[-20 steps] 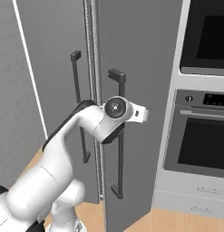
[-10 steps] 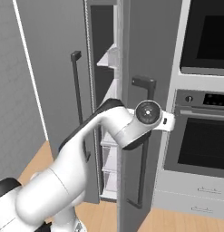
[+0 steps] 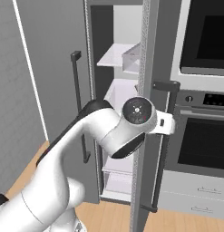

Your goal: Take the strawberry from the fridge and place it on top of the pancake, located on the dining counter.

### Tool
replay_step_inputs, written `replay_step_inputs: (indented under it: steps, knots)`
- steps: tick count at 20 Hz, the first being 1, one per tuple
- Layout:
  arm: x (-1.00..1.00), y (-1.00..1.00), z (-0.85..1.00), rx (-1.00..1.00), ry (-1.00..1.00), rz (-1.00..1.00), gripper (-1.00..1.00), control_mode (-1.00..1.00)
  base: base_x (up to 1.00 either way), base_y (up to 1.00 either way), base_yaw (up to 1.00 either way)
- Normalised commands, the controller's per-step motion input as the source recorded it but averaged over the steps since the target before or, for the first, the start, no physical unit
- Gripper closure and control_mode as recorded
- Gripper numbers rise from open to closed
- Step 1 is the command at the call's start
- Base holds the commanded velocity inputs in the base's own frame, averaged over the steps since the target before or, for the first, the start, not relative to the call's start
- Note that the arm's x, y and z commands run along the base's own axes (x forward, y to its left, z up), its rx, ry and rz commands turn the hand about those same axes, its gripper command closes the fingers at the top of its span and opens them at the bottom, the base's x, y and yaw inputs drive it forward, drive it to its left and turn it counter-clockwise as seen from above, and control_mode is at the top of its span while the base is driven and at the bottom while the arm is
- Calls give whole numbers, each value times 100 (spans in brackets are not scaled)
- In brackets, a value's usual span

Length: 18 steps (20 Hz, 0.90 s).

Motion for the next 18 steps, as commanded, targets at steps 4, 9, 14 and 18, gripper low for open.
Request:
replay_step_inputs:
  steps: [4,9,14,18]
  knots:
    - [-8,100,22,-50,21,0,-100,-100,0,0,0]
    - [30,93,-2,-55,59,0,-100,-100,0,0,0]
    - [57,31,-1,-62,66,2,-100,-100,0,0,0]
    - [82,-18,1,-53,74,13,-100,-100,0,0,0]
